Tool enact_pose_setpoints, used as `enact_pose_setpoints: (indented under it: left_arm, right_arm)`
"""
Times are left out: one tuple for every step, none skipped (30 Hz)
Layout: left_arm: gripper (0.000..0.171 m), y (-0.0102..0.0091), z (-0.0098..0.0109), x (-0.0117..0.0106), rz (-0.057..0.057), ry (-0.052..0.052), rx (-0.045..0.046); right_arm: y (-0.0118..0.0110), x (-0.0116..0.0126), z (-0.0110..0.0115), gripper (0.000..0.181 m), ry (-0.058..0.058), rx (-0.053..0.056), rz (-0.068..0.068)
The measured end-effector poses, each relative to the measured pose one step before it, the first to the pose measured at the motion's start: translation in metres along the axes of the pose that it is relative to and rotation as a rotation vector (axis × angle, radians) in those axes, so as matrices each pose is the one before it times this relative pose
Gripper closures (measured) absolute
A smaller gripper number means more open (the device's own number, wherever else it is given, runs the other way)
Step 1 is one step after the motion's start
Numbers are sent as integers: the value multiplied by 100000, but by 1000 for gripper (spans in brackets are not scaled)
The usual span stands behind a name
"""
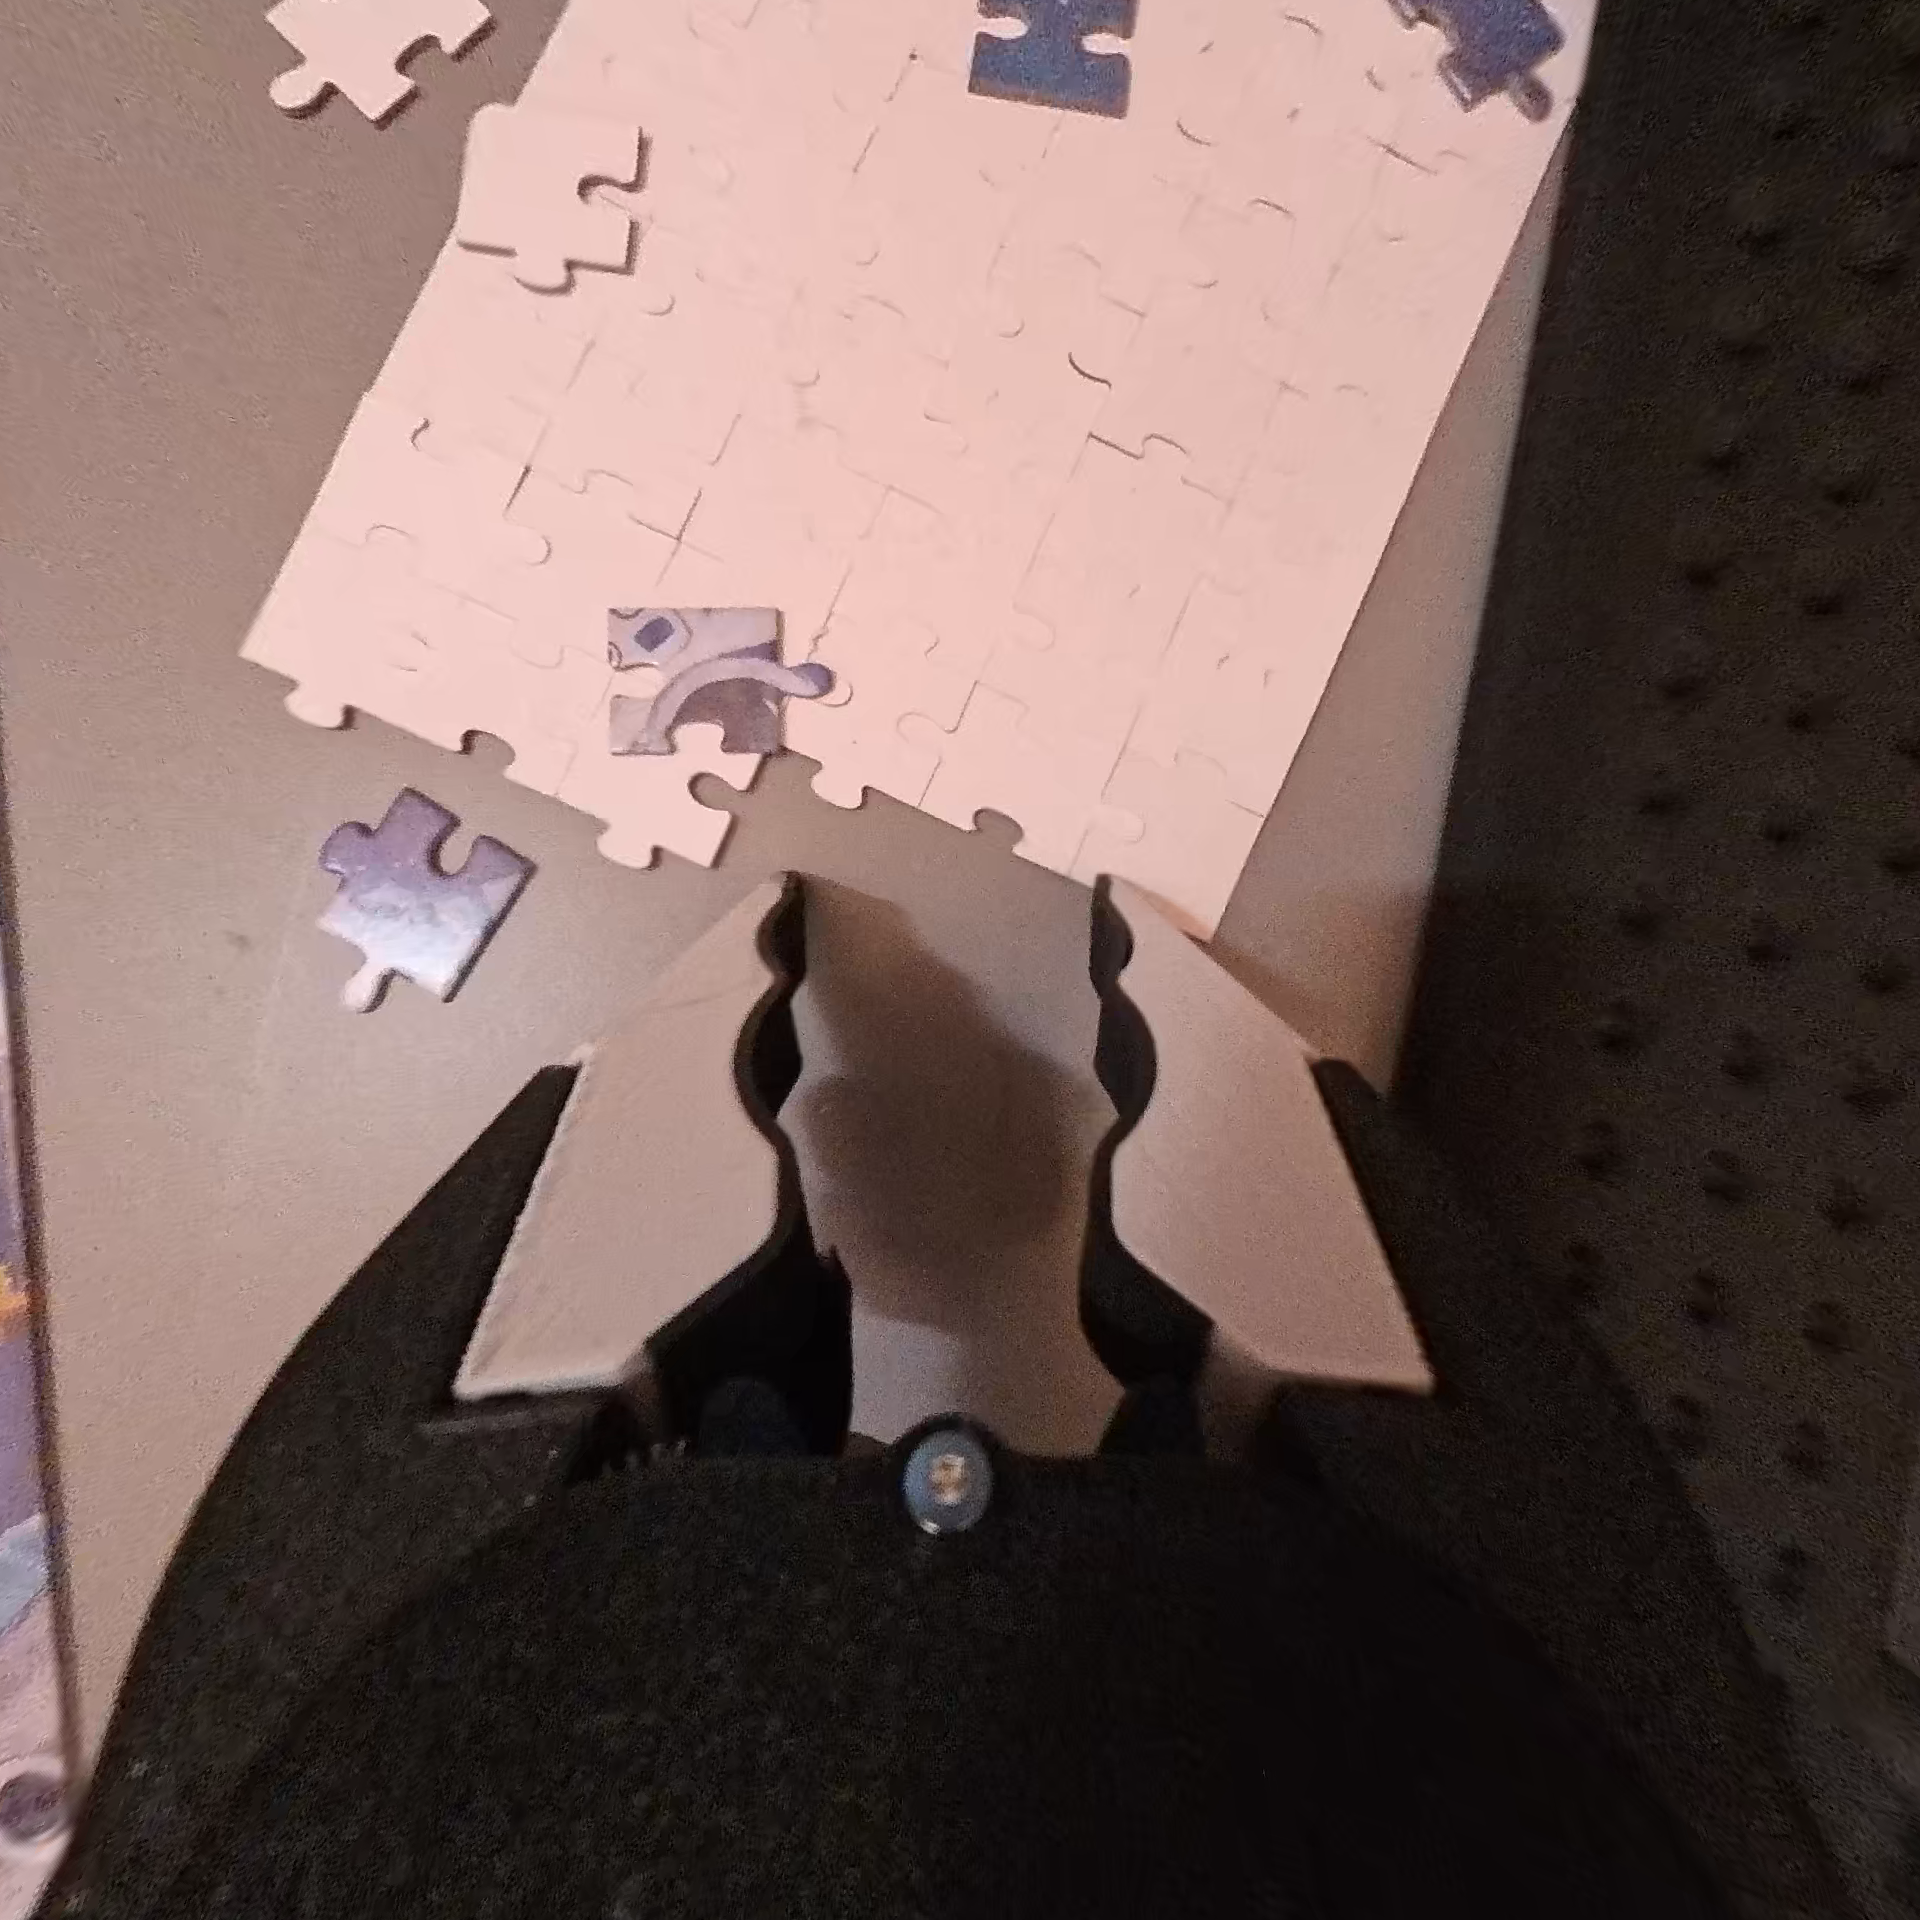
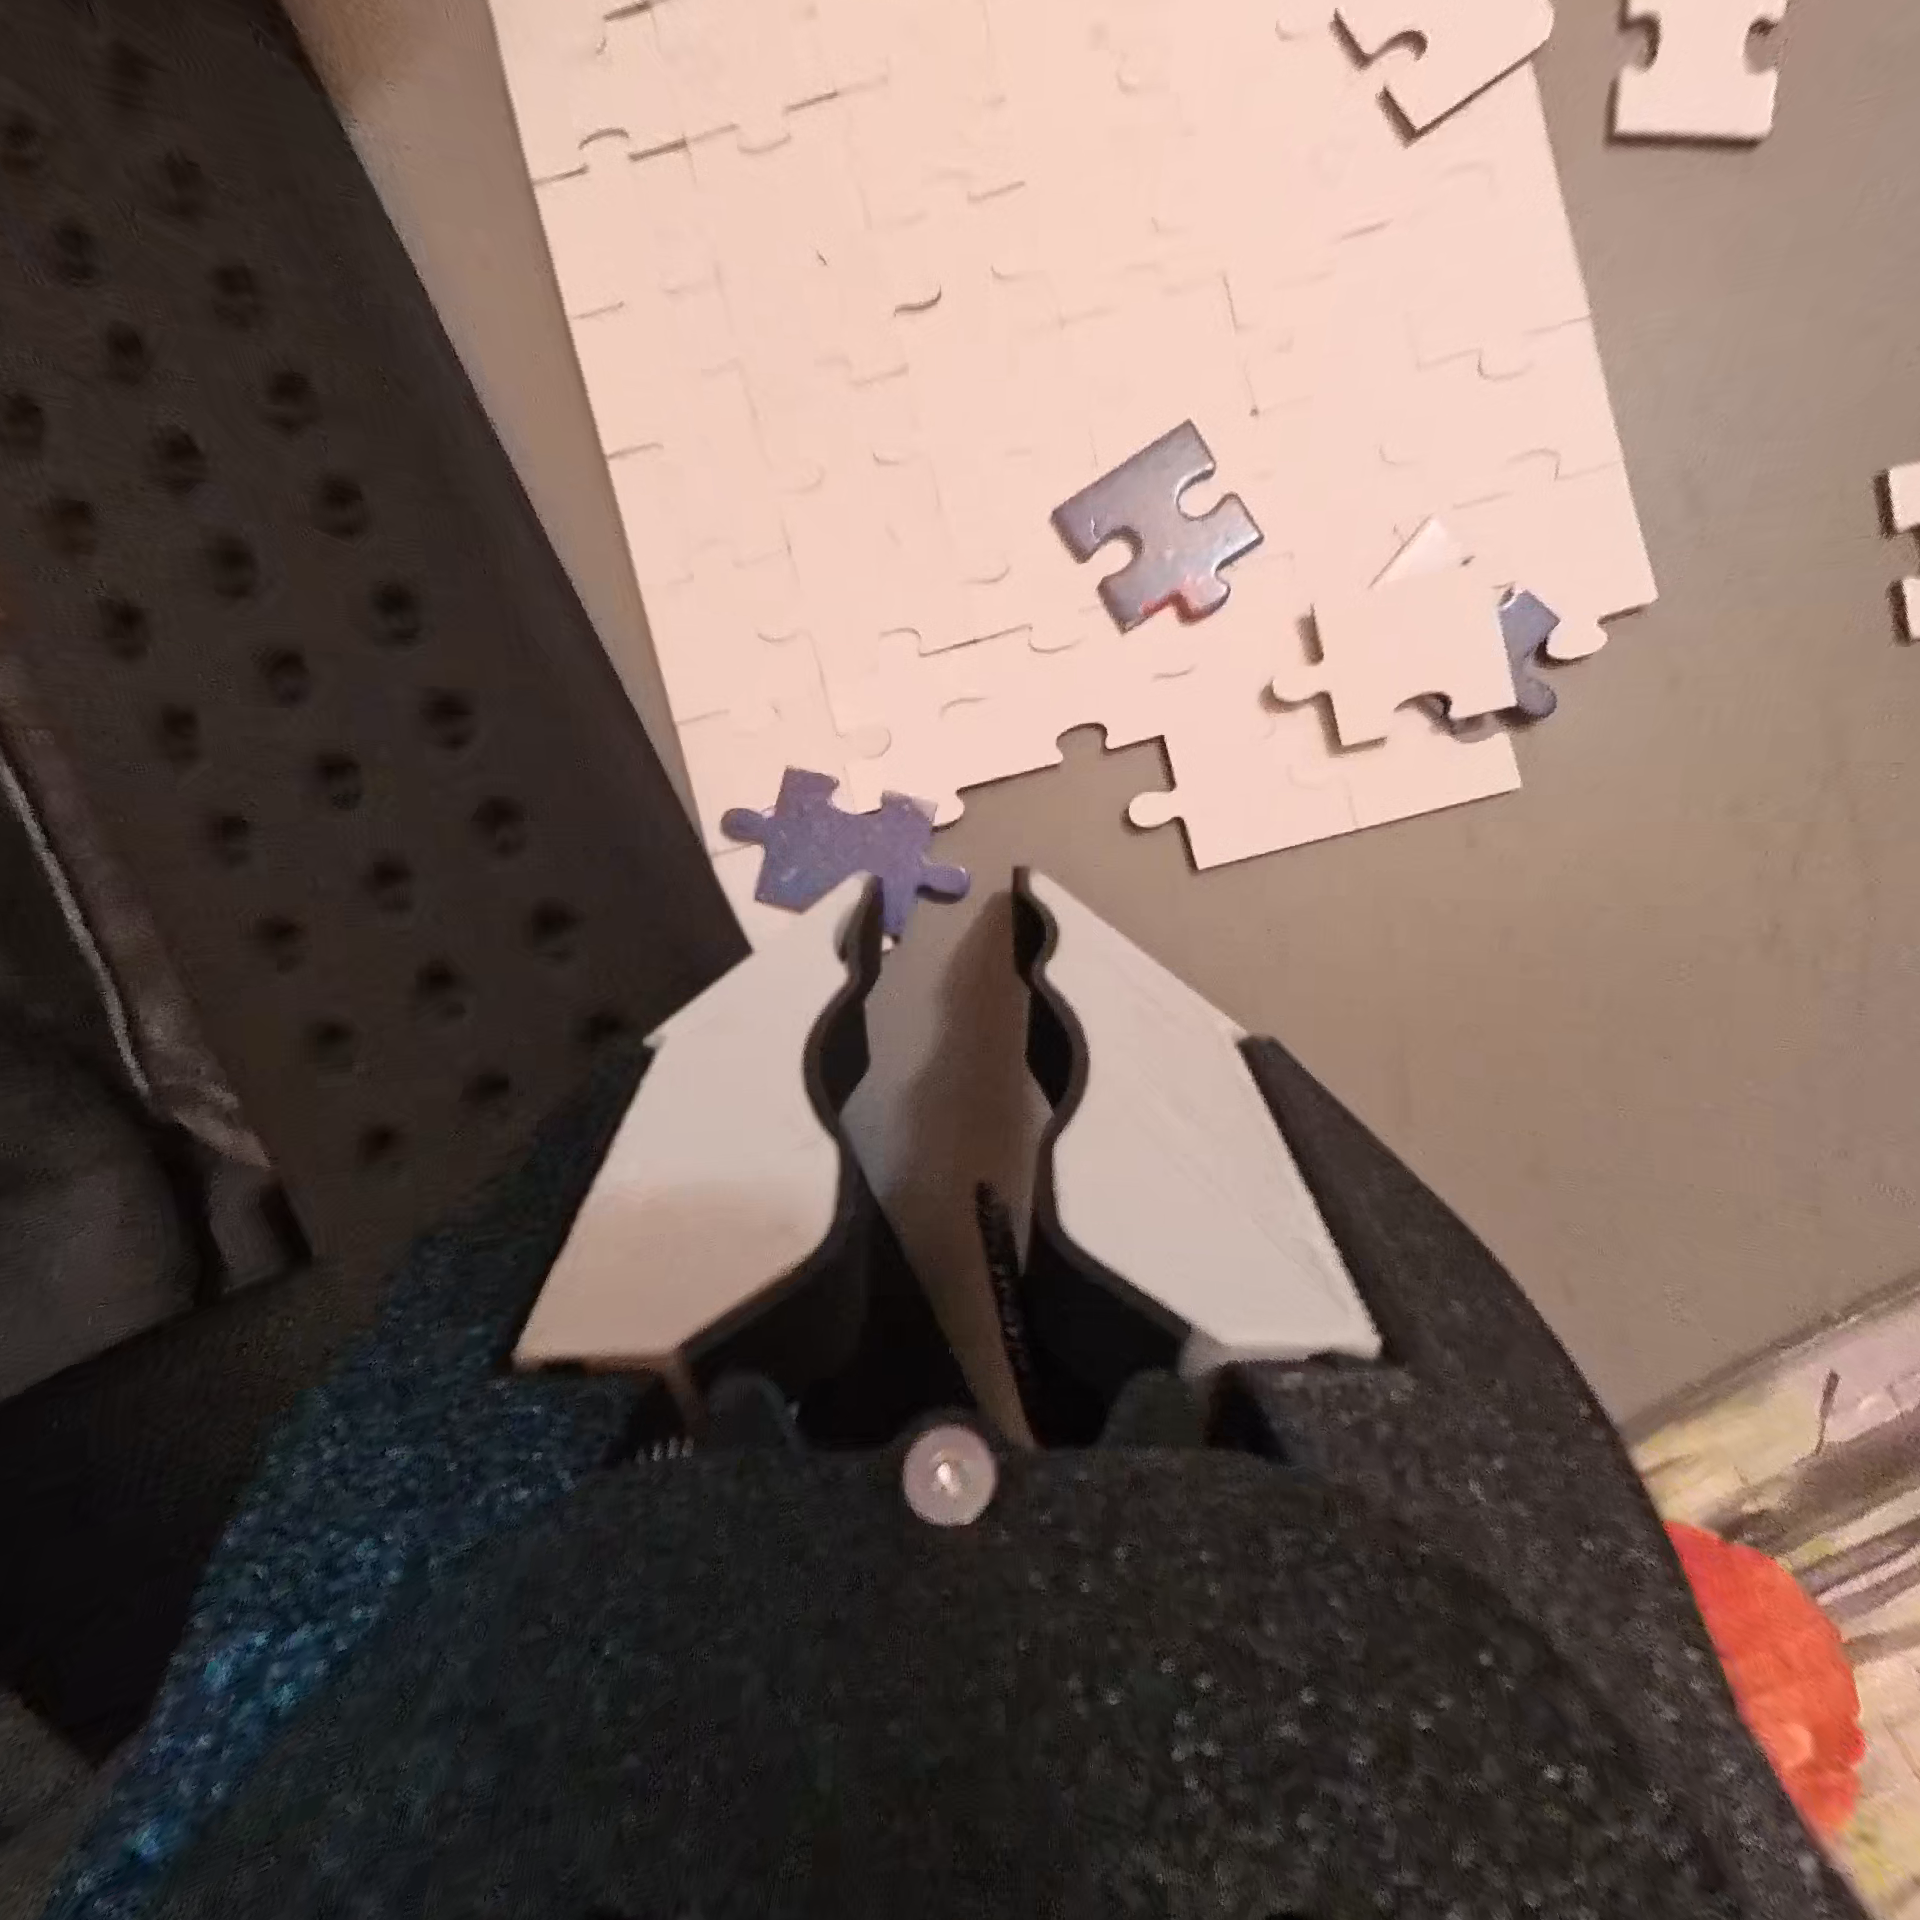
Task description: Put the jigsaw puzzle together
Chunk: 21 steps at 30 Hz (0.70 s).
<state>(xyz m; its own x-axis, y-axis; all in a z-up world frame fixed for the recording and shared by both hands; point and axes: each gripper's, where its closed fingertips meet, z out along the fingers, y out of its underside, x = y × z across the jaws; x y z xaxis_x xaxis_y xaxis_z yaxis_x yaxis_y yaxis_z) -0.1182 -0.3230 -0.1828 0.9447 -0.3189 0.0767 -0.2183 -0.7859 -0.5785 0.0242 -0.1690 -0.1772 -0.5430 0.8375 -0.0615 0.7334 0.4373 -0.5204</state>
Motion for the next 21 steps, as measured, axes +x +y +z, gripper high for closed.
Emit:
enact_pose_setpoints:
  left_arm:
    - [120,-98,129,-86,677,-2445,-409]
    - [132,-223,130,399,292,831,345]
    - [129,-317,227,458,-150,1064,1397]
    - [134,-351,272,306,137,164,2092]
    - [134,-317,254,231,-641,82,2038]
    - [134,-214,121,44,-205,-706,1440]
    - [134,-67,23,-41,9,-788,563]
    - [134,-18,-6,1,-931,-362,436]
    - [134,-17,12,23,-870,-288,885]
    - [134,28,-29,13,-251,-434,994]
    - [132,105,-113,-150,-576,-1055,591]
    - [130,80,-272,-469,-955,-2421,684]
    - [126,-69,-455,-752,-860,-3379,2014]
    - [126,-139,-572,-967,-1006,-3404,2727]
    - [128,4,-541,-1224,-1439,-3844,1860]
    - [137,131,-391,-1384,-1405,-4258,798]
    - [151,218,-162,-1205,-1005,-3167,72]
    - [155,260,131,-664,-636,-622,-470]
    - [157,275,352,-126,-619,1465,-1004]
    - [160,275,505,83,-365,1220,-1457]
    - [163,-37,436,106,235,-169,234]
  right_arm:
    - [-360,241,471,159,498,346,153]
    - [-553,-91,413,169,-2535,1319,69]
    - [-726,509,489,173,604,2105,1120]
    - [-684,487,535,174,178,1703,259]
    - [-725,655,470,175,1067,1903,1627]
    - [-583,684,358,176,1049,850,2189]
    - [-402,648,244,176,738,21,1827]
    - [-334,665,170,176,1003,-61,1830]
    - [-273,547,107,176,820,-611,930]
    - [-151,396,26,173,661,-1021,135]
    - [-5,535,-163,162,1809,-698,898]
    - [30,855,-360,157,3544,468,1617]
    - [-5,1078,-480,158,4377,1702,2501]
    - [66,1096,-439,159,4225,1718,3561]
    - [169,912,-310,163,3310,978,3742]
    - [197,540,-168,167,2211,382,2289]
    - [183,187,-69,173,1509,158,-520]
    - [85,24,22,181,1645,499,-2647]
    - [159,39,162,181,2165,-723,-3235]
    - [334,67,309,181,2150,-2613,-3046]
    - [323,-286,389,181,35,-2964,-2522]
